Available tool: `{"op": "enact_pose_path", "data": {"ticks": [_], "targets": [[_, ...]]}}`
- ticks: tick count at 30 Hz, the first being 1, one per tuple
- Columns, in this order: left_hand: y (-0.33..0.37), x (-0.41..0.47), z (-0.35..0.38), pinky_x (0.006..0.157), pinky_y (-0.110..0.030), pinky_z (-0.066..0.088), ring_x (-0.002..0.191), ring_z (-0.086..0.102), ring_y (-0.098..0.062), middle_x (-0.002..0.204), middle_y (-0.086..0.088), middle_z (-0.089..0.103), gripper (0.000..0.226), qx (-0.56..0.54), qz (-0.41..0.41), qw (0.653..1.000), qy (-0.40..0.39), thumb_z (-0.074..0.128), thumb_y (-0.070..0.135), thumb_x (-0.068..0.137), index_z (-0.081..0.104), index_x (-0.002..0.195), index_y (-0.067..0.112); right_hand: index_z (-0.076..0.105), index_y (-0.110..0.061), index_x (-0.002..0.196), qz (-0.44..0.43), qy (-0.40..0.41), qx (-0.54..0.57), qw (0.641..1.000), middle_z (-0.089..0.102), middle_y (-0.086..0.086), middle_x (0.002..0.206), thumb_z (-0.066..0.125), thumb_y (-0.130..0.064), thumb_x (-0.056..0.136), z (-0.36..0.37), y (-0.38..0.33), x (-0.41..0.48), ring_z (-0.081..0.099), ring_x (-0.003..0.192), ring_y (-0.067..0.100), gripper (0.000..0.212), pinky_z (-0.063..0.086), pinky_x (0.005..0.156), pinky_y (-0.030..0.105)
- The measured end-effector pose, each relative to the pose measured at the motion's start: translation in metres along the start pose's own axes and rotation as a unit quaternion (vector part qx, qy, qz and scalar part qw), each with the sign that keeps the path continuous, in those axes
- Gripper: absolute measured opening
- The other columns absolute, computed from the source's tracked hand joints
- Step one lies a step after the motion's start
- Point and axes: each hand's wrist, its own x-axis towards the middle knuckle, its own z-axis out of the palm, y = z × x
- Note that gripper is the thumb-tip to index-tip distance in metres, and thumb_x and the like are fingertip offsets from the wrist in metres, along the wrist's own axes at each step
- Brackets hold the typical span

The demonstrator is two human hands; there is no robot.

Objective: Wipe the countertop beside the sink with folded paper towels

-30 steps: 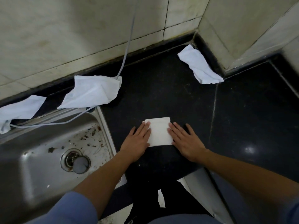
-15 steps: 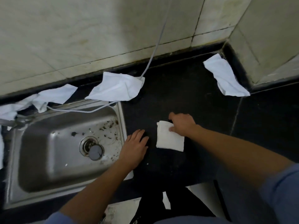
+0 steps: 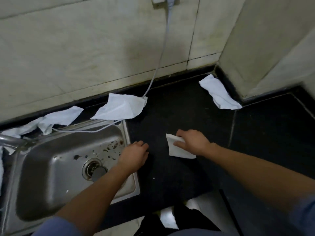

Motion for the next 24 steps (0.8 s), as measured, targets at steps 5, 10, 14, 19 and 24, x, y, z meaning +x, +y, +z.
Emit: {"op": "enact_pose_path", "data": {"ticks": [5,10,14,19,24], "targets": [[0.012,0.015,-0.020,0.077,-0.036,0.046,0.095,0.059,-0.026,0.104,-0.006,0.058,0.025,0.033,0.109,0.993,0.017,0.044,0.030,0.095,0.058,0.109,0.015,0.053,-0.019,0.108,0.031,0.115,-0.056,0.991,0.066,0.003,0.097,0.038,-0.057,0.096,0.004,-0.005,-0.061,0.063,0.085,0.028,0.042,0.040,0.065,0.034],[0.044,0.013,-0.034,0.073,-0.035,0.044,0.092,0.060,-0.028,0.103,-0.006,0.059,0.023,0.056,0.235,0.970,0.028,0.045,0.028,0.095,0.058,0.109,0.015,0.053,-0.016,0.103,0.105,0.161,-0.067,0.979,0.060,0.003,0.102,0.038,-0.049,0.098,0.026,-0.015,-0.150,0.061,0.087,0.028,0.037,0.038,0.062,0.035],[0.101,0.006,-0.038,0.074,-0.036,0.048,0.091,0.059,-0.026,0.106,-0.005,0.059,0.024,0.073,0.329,0.941,0.022,0.044,0.028,0.095,0.057,0.111,0.015,0.056,-0.014,0.103,0.183,0.203,-0.048,0.961,0.060,0.004,0.103,0.042,-0.044,0.098,0.045,-0.022,-0.236,0.060,0.091,0.027,0.033,0.030,0.062,0.031],[0.206,-0.022,-0.038,0.075,-0.038,0.047,0.093,0.060,-0.026,0.105,-0.005,0.060,0.023,0.094,0.458,0.884,0.027,0.044,0.028,0.095,0.058,0.108,0.016,0.057,-0.014,0.103,0.305,0.253,-0.051,0.916,0.060,0.003,0.104,0.043,-0.043,0.098,0.072,-0.027,-0.354,0.059,0.095,0.026,0.032,0.031,0.063,0.030],[0.324,-0.086,-0.026,0.078,-0.037,0.045,0.098,0.059,-0.027,0.108,-0.005,0.059,0.025,0.140,0.564,0.813,0.035,0.043,0.030,0.096,0.056,0.112,0.016,0.059,-0.015,0.100,0.422,0.300,-0.039,0.855,0.061,0.003,0.096,0.050,-0.039,0.097,0.121,-0.042,-0.486,0.061,0.087,0.028,0.027,0.035,0.062,0.032]]}}
